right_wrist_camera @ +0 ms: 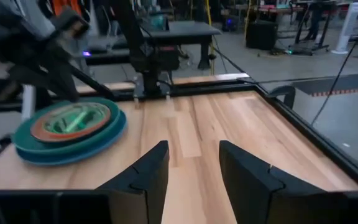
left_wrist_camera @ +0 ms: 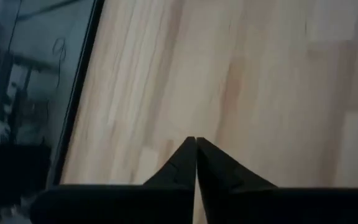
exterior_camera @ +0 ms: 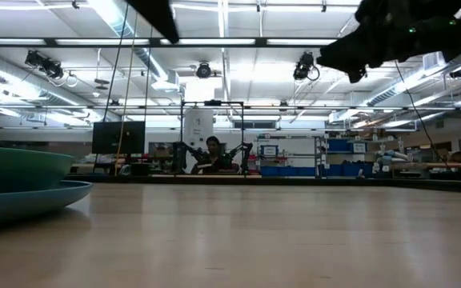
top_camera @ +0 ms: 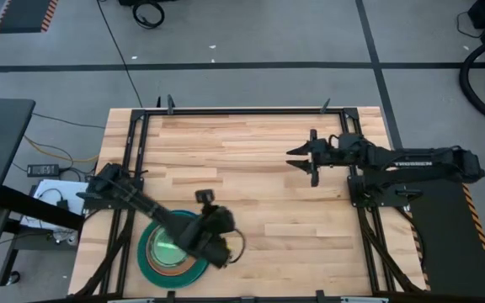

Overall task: Stack plastic plates
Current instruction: Return to Home Position

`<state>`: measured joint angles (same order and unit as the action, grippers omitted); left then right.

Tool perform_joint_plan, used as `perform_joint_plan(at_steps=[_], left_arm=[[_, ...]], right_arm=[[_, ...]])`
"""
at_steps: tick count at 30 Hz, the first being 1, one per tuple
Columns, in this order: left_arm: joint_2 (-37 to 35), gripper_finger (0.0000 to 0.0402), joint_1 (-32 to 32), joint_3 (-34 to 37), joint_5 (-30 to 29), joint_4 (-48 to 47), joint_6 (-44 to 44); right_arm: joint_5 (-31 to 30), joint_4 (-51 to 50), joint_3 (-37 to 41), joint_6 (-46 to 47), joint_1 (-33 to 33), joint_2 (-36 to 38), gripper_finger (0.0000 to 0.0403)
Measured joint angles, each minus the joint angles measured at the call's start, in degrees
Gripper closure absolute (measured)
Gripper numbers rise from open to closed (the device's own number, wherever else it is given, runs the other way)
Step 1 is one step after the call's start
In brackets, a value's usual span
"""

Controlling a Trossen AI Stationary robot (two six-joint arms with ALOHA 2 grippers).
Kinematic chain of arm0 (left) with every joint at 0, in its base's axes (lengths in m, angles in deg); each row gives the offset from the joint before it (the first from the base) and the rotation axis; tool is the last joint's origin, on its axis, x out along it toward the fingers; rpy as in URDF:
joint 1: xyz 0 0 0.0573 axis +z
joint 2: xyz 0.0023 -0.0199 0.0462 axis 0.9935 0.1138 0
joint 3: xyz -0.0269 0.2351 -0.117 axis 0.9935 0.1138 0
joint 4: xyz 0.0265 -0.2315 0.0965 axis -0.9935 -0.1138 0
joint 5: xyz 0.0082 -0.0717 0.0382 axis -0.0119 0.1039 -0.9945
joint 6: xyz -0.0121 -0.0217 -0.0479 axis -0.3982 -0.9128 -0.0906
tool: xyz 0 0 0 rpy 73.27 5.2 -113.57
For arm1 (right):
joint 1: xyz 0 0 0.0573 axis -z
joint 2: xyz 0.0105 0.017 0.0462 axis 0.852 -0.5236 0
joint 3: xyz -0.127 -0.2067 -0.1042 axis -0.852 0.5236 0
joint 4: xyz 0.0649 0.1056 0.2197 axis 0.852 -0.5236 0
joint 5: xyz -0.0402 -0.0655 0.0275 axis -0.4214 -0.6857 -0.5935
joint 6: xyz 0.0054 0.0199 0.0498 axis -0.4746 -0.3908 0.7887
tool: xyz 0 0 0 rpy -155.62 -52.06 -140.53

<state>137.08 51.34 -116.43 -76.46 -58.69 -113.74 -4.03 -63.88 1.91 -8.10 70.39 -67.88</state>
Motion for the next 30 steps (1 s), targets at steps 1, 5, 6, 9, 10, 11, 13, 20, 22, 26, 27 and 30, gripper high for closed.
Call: perform_joint_plan(at_steps=[1,5,6,9,10,11,13,20,22,26,27,30], left_arm=[[0.0,0.0388,1.18,0.0,0.02,2.01,3.35],[-1.09,0.0396,5.48,0.04,2.15,8.43,16.08],[-1.72,0.0396,6.47,0.02,3.05,10.14,18.81],[-5.01,0.0396,8.91,1.34,5.25,14.94,26.11],[-6.67,0.0397,9.47,2.68,5.74,17.03,27.96],[-8.39,0.0397,9.97,4.5,6.38,18.61,29.69],[-12.5,0.0397,11.17,9.09,7.54,23.43,33.11],[-30.47,0.0397,13.03,31.24,7.98,39.18,38.96],[-35.77,0.0397,12.94,38.7,8.13,47.39,41.0],[-46.0,0.0397,12.49,52.99,10.36,61.68,42.85],[-48.17,0.0397,12.48,55.81,11.09,64.21,42.64],[-54.66,0.0396,12.2,62.44,12.17,68.38,40.58]], right_arm=[[0.58,0.05,0.98,0.82,0.27,1.55,0.025],[3.24,-0.05,4.34,4.49,1.2,6.68,0.025],[3.65,0.06,5.08,5.43,1.36,7.96,0.025],[4.04,-0.01,7.18,7.97,2.09,11.84,0.025],[4.02,0.06,7.95,8.81,2.4,13.2,0.025],[3.98,-0.13,8.69,9.58,2.76,14.33,0.025],[3.98,-0.74,9.57,11.6,3.38,16.64,0.025],[2.21,-8.45,10.27,15.7,4.74,24.46,0.025],[1.46,-8.91,10.27,15.71,4.74,26.13,0.025],[0.98,-8.98,10.27,14.05,4.74,29.52,0.025],[0.94,-9.01,10.25,13.27,4.74,30.2,0.025],[-0.32,-9.99,10.25,12.02,4.73,31.97,0.025]])
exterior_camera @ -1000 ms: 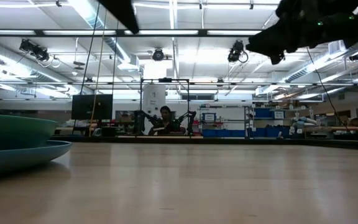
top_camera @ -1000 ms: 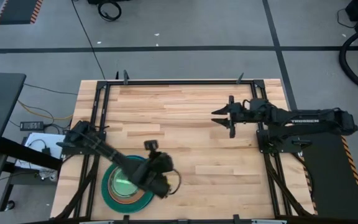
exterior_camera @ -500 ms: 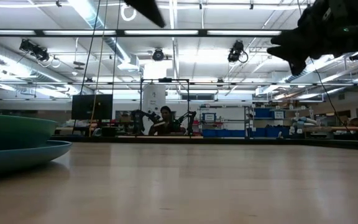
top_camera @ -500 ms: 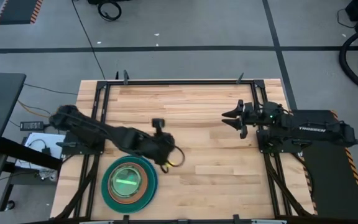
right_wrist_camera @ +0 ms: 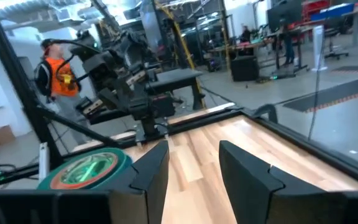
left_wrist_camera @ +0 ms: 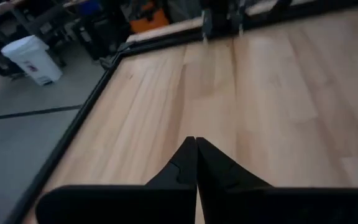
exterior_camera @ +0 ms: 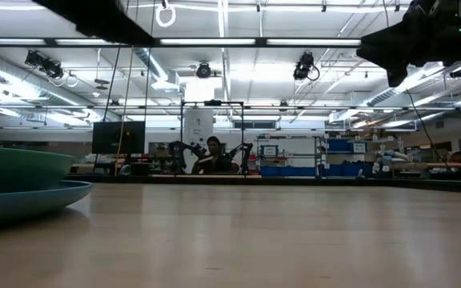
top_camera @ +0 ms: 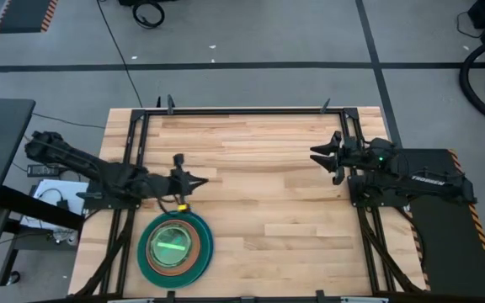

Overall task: Stack plastic plates
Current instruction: Return to Home Position

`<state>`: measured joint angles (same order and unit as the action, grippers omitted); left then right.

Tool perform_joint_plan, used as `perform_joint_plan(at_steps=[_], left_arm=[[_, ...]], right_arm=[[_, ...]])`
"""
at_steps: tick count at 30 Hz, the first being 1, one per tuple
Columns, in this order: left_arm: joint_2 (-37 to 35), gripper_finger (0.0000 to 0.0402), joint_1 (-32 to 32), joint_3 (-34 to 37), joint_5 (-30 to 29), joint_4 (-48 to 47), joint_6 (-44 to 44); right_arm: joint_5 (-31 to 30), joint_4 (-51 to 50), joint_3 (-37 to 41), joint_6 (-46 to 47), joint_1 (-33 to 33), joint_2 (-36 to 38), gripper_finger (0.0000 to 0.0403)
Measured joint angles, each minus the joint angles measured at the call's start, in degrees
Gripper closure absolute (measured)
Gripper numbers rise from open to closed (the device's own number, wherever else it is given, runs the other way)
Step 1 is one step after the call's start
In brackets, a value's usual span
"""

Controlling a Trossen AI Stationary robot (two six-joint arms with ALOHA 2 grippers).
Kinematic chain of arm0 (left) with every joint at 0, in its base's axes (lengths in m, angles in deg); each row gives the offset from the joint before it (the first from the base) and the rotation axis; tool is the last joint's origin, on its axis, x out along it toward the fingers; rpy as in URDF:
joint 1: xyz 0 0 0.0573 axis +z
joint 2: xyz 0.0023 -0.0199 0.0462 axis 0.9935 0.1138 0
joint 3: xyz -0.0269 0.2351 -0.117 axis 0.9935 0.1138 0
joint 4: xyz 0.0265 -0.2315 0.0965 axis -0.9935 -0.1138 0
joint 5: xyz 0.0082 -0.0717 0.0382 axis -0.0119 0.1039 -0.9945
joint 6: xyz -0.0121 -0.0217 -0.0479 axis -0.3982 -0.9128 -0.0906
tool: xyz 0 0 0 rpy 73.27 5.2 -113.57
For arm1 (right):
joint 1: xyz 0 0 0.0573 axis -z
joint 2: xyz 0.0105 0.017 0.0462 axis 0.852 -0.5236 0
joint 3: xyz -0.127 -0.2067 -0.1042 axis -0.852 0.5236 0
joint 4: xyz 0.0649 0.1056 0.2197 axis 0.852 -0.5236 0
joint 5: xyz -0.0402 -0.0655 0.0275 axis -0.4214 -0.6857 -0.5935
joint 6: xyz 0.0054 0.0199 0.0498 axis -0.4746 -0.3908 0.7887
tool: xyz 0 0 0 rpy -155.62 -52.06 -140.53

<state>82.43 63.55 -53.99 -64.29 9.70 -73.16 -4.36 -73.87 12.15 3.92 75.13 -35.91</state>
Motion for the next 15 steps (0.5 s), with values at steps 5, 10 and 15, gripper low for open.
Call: perform_joint_plan(at_steps=[5,10,15], left_arm=[[-9.18,0.0396,-1.39,8.18,2.54,4.28,-1.83],[-18.98,0.0396,-2.45,16.86,4.13,9.83,-2.47],[-28.33,0.0395,-3.09,24.65,4.19,14.12,-2.48]], right_arm=[[-0.6,-2.43,0.0,-1.47,0.0,1.61,0.025],[-1.81,-0.33,2.53,-0.27,-0.01,2.27,0.025],[-4.97,9.42,10.03,4.22,0.01,2.38,0.025]])
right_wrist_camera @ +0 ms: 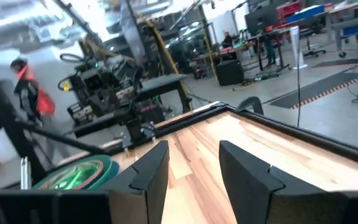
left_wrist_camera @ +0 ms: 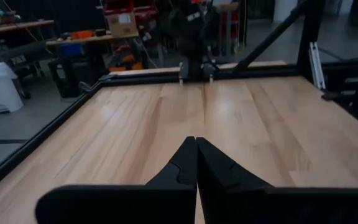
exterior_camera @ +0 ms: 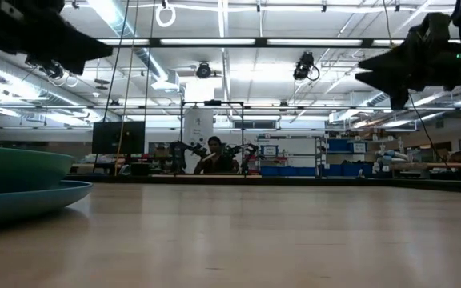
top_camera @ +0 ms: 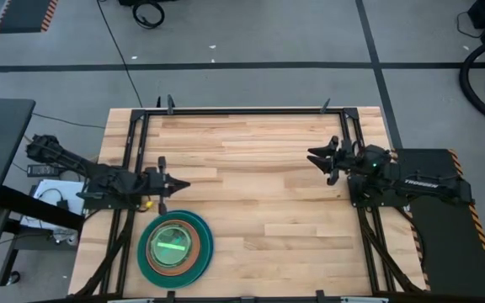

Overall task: Stack plastic plates
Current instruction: Return to Home Position

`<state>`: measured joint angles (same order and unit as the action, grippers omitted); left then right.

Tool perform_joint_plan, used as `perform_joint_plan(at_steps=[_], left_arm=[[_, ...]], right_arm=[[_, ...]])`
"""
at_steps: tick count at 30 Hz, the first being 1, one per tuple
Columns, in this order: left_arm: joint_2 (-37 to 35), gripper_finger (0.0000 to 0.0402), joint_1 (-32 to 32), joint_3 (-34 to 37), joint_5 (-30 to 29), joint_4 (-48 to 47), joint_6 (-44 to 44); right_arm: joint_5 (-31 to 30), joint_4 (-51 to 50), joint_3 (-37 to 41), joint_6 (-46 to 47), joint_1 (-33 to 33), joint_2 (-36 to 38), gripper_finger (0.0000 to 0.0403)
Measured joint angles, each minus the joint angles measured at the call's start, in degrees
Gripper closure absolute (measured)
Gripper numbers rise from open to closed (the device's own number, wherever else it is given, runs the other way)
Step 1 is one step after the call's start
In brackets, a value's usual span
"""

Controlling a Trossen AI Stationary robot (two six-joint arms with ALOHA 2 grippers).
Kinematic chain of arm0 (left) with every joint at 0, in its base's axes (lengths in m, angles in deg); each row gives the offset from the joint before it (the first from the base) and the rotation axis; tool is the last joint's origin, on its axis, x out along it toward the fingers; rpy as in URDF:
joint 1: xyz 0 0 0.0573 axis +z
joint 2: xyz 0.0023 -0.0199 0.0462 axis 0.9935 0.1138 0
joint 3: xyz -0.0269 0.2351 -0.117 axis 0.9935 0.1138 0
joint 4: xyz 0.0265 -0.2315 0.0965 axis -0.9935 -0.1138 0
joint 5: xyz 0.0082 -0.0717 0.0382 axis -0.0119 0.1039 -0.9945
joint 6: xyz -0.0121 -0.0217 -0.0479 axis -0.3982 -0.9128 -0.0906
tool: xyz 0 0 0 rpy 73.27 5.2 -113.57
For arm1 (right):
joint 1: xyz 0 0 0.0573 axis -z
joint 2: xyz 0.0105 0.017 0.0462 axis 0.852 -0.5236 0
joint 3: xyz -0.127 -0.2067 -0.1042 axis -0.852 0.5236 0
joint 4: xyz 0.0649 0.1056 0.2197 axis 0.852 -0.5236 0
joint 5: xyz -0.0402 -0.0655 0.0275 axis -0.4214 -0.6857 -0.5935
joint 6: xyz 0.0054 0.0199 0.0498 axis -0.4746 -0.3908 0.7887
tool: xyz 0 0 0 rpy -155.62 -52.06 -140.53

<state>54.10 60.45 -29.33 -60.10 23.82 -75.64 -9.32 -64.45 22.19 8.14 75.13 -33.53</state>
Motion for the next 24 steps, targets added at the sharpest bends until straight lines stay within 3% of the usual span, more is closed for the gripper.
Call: perform_joint_plan(at_steps=[9,16,20,24], left_arm=[[-15.92,0.0397,-2.66,7.96,0.13,-0.68,1.95],[-27.91,0.0398,-5.43,9.29,3.38,-10.17,1.07],[-27.61,0.0398,-7.11,8.99,6.76,-11.04,0.97],[-27.52,0.0394,-7.55,8.99,6.49,-11.02,-0.45]], right_arm=[[-2.38,0.69,0.87,1.86,0.0,1.45,0.025],[-2.34,0.65,0.83,3.52,0.0,2.05,0.025],[-2.32,0.66,0.83,3.52,-0.01,2.05,0.025],[-2.38,1.08,0.83,3.51,-0.02,1.95,0.025]])
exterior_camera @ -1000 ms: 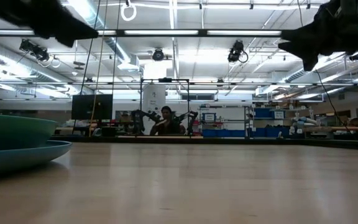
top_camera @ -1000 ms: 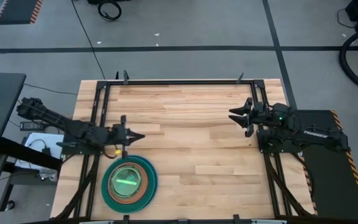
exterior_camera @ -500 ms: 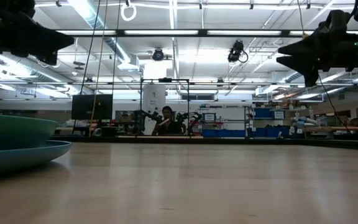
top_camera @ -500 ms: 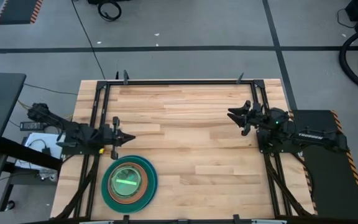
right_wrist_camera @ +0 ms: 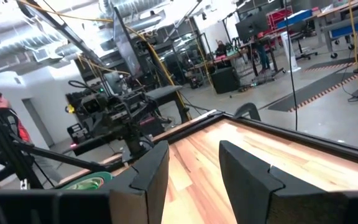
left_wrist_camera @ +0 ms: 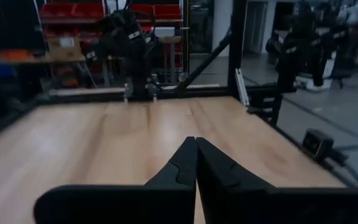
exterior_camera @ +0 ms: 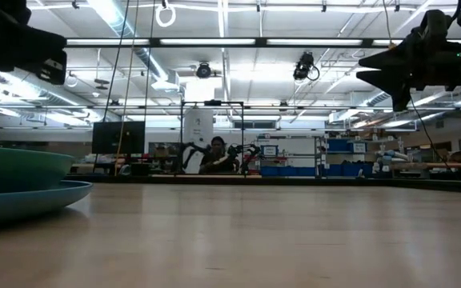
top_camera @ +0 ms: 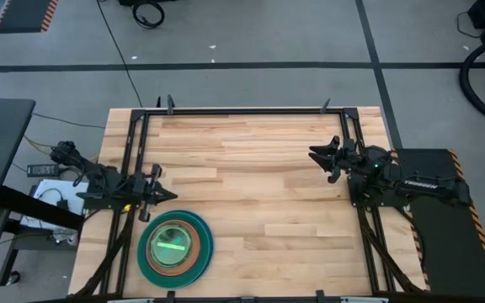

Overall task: Stack plastic plates
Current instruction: Return to Home Position

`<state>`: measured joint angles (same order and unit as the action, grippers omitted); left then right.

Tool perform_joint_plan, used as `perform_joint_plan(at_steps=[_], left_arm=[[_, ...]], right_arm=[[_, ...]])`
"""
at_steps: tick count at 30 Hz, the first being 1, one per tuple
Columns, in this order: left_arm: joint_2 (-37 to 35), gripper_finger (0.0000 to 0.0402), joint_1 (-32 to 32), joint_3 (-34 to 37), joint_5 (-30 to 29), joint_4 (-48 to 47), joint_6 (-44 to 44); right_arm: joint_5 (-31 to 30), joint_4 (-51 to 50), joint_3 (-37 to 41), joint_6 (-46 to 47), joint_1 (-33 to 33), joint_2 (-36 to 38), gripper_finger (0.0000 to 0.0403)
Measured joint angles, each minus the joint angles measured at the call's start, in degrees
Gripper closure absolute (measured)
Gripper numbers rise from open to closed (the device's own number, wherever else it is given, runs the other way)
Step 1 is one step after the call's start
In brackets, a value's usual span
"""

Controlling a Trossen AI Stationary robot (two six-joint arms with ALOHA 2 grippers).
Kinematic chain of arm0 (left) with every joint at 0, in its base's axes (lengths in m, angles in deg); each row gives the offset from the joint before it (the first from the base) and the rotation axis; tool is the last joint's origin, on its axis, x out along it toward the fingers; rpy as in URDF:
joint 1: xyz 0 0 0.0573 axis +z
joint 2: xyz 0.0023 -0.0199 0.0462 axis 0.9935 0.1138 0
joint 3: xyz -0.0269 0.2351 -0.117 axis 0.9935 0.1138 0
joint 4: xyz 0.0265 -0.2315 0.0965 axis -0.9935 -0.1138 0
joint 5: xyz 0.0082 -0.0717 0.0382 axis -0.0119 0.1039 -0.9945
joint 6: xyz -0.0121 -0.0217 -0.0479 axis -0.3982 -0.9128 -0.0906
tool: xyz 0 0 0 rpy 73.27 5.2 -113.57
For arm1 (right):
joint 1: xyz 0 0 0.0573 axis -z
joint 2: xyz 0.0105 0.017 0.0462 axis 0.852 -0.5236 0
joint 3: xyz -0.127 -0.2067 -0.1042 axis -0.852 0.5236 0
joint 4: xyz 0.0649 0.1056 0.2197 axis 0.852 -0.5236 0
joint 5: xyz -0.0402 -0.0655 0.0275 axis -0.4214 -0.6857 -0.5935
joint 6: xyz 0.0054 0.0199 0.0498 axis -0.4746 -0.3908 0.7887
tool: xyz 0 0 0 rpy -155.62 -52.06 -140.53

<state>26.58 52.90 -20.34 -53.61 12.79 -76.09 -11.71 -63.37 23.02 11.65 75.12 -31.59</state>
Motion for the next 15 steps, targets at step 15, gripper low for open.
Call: perform_joint_plan(at_steps=[15], left_arm=[[0.82,0.0363,0.01,0.11,-0.04,0.8,-14.56]], right_arm=[[-0.2,0.88,-0.02,-0.02,0.0,-0.04,0.025]])
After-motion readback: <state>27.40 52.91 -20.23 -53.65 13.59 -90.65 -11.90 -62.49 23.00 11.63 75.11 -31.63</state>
